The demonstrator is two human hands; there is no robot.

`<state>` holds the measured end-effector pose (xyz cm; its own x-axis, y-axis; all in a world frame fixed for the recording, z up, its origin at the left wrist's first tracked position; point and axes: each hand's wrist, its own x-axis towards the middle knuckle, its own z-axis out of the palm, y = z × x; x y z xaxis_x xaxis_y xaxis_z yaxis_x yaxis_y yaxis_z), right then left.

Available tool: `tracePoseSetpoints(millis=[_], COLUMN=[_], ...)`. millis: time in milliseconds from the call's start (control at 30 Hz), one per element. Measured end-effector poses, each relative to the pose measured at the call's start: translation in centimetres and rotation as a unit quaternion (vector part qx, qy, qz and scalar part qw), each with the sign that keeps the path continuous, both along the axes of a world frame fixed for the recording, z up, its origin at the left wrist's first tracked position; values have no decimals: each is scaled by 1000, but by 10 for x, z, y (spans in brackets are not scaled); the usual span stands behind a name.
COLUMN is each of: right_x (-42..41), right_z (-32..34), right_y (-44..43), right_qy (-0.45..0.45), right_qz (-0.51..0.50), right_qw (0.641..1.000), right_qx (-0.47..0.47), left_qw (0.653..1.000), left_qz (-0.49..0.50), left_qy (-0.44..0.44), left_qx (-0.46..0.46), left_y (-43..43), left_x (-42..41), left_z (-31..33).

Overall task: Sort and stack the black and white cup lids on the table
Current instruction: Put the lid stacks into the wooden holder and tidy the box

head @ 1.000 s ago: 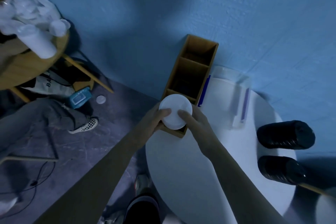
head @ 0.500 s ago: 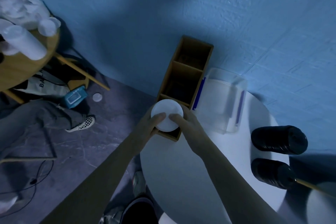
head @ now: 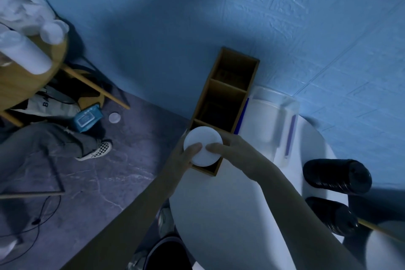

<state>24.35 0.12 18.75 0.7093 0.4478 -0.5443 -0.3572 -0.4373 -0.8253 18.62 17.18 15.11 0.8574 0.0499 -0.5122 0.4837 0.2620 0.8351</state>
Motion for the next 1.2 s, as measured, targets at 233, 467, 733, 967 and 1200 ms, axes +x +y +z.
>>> tracePoseSetpoints(millis=[233, 467, 733, 967, 1200], right_x=[0, 0, -14, -23, -35], right_z=[0, -8, -22, -37, -44], right_y=[-4, -6, 1, 6, 5], right_qy=[-54, -95, -146, -207, -261], right_qz=[2, -39, -58, -72, -78], right_qw=[998, 991, 972, 954, 937], right_qx=[-45, -83, -176, -202, -219], left_qw=[1000, 998, 984, 962, 892], left_qz=[0, -39, -93, -85, -113], left_qy=[16, 46, 23, -32, -116], left_qx=[3, 33, 152, 257, 422], left_y=[-2, -2, 4, 5, 2], left_x=[0, 12, 5, -5, -9], left_z=[-11, -18, -15, -14, -13])
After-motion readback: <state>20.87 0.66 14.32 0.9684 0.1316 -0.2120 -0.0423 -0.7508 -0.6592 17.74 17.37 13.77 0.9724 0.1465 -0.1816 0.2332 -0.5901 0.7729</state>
